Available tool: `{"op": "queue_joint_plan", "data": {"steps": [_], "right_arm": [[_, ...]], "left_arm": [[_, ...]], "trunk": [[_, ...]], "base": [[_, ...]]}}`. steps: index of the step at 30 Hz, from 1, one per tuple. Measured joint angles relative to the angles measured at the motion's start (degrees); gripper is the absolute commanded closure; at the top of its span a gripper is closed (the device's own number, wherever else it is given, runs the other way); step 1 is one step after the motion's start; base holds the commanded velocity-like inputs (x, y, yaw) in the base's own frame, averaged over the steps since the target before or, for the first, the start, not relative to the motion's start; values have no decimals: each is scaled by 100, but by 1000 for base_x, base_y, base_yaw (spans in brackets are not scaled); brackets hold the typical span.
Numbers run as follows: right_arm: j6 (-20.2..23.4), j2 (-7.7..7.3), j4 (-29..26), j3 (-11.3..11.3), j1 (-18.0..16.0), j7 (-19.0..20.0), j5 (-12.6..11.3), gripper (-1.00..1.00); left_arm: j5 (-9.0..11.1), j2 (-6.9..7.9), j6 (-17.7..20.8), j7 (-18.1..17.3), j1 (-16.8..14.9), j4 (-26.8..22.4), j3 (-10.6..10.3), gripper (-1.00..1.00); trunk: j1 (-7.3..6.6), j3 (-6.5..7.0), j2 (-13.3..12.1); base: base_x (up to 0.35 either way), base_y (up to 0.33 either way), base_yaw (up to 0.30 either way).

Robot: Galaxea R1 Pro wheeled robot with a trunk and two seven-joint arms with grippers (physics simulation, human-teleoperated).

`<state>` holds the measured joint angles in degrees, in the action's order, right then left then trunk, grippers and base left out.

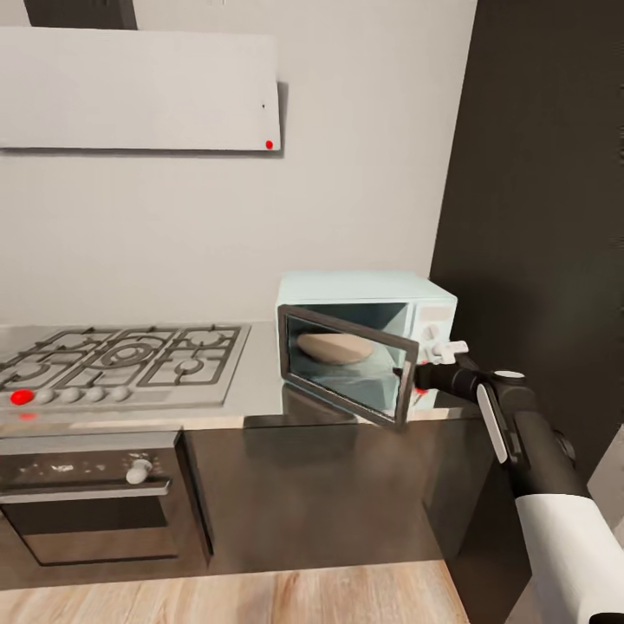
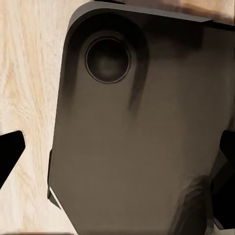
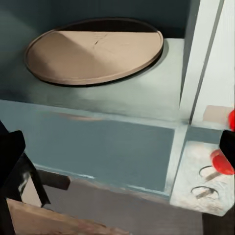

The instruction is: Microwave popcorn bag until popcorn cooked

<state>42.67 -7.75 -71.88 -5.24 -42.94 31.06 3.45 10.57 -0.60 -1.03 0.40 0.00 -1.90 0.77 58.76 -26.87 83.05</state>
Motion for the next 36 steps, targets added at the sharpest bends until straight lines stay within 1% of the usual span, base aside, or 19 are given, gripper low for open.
{"op": "queue_joint_plan", "data": {"steps": [7, 19, 28, 36], "right_arm": [[6, 24, 1, 11, 0, -13, -8, -100], [9, 44, 21, 10, 1, -30, -5, -100], [3, 25, 31, 3, 1, -44, 15, -100], [2, 16, 31, -4, 1, -57, 16, -100]], "left_arm": [[0, 0, 0, 0, 0, 0, -1, -100], [1, 0, 0, 0, 0, 0, -2, -100], [1, 0, 0, 0, 0, 0, -2, -100], [1, 0, 0, 0, 0, 0, -2, -100]], "trunk": [[0, 0, 0], [-1, 0, 0], [-2, 0, 0], [-3, 0, 0]], "base": [[-289, 140, 0], [-227, 252, 0], [-124, 282, 0], [-21, 289, 0]]}}
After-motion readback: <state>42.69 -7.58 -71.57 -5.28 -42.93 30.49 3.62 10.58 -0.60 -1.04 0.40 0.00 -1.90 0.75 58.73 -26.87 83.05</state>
